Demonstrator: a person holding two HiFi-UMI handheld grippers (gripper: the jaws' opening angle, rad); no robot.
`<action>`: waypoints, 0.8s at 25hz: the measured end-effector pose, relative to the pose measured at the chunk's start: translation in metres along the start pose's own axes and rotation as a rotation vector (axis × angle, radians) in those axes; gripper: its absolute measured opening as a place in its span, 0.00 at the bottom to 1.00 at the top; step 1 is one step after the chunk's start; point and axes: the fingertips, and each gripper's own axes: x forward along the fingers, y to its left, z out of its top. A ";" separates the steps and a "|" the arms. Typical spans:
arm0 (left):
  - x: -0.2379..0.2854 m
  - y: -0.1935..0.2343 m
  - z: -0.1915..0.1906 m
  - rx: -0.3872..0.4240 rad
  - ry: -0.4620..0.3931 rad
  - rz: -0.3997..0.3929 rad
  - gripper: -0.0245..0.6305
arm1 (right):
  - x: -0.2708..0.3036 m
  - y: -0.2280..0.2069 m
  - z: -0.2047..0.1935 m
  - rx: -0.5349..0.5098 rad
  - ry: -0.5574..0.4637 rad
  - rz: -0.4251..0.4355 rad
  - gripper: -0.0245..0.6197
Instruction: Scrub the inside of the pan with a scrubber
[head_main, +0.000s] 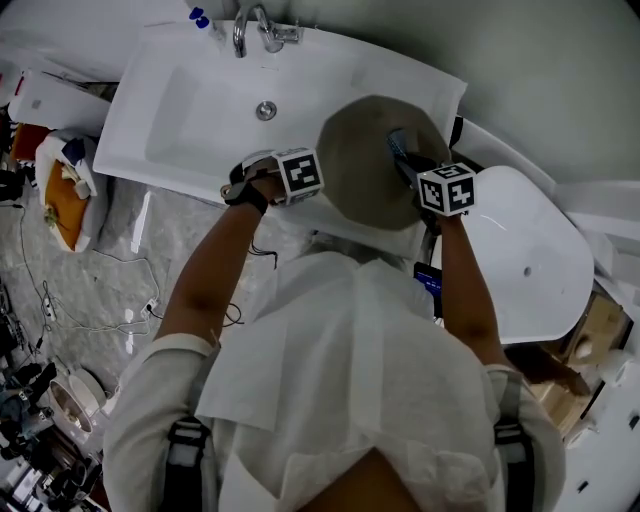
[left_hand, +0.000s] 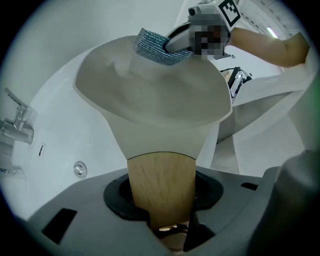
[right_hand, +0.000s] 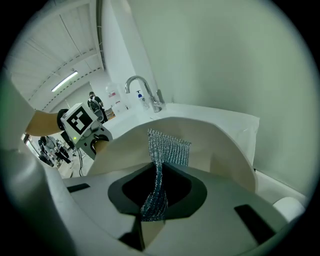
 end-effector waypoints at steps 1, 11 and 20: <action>0.001 -0.001 0.003 -0.011 -0.009 -0.003 0.34 | 0.000 -0.002 0.001 -0.007 -0.003 -0.002 0.11; 0.007 -0.024 0.028 -0.190 -0.029 0.008 0.33 | -0.054 -0.034 0.062 -0.030 -0.330 -0.029 0.11; 0.009 -0.044 0.068 -0.378 -0.188 -0.054 0.35 | -0.091 -0.051 0.064 0.030 -0.443 -0.075 0.11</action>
